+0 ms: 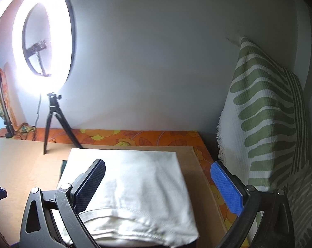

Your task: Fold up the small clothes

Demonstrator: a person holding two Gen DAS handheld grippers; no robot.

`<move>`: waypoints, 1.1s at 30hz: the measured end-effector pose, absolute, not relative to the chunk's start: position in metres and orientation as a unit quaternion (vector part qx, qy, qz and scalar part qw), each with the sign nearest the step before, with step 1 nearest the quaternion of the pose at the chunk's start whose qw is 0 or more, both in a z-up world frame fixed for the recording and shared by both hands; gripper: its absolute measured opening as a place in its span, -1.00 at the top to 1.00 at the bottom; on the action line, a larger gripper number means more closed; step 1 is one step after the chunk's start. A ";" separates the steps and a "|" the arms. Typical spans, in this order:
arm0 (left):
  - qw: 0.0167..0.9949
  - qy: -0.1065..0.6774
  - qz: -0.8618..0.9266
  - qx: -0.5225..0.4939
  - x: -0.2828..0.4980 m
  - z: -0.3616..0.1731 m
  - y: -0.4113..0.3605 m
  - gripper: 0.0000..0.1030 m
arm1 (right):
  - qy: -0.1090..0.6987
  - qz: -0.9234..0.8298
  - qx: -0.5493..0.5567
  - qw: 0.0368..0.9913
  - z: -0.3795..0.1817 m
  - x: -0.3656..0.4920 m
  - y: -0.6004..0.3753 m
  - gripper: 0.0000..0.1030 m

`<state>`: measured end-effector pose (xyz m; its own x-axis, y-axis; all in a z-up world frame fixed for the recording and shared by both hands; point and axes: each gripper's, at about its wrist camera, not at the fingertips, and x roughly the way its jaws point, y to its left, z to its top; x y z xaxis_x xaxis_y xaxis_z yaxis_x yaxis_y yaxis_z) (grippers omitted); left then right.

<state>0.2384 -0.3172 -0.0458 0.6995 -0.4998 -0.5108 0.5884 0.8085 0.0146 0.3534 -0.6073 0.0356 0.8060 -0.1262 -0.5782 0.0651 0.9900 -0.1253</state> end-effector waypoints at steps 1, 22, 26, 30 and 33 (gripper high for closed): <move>0.918 0.249 -0.296 0.088 0.234 -0.044 -0.314 -0.64 | 0.306 -0.049 -0.049 0.949 0.038 0.349 -0.603 -0.99; 0.927 0.253 -0.264 0.079 0.172 -0.021 -0.225 -0.65 | 0.289 -0.048 -0.022 0.956 0.058 0.250 -0.522 -0.99; 0.930 0.245 -0.261 0.081 0.158 -0.022 -0.207 -0.65 | 0.289 -0.049 -0.012 0.956 0.050 0.229 -0.512 -0.99; 0.929 0.245 -0.265 0.080 0.149 -0.024 -0.192 -0.73 | 0.292 -0.047 0.007 0.955 0.037 0.212 -0.504 -0.99; 0.932 0.235 -0.261 0.088 0.141 -0.028 -0.184 -0.90 | 0.290 -0.049 0.024 0.956 0.028 0.201 -0.499 -0.99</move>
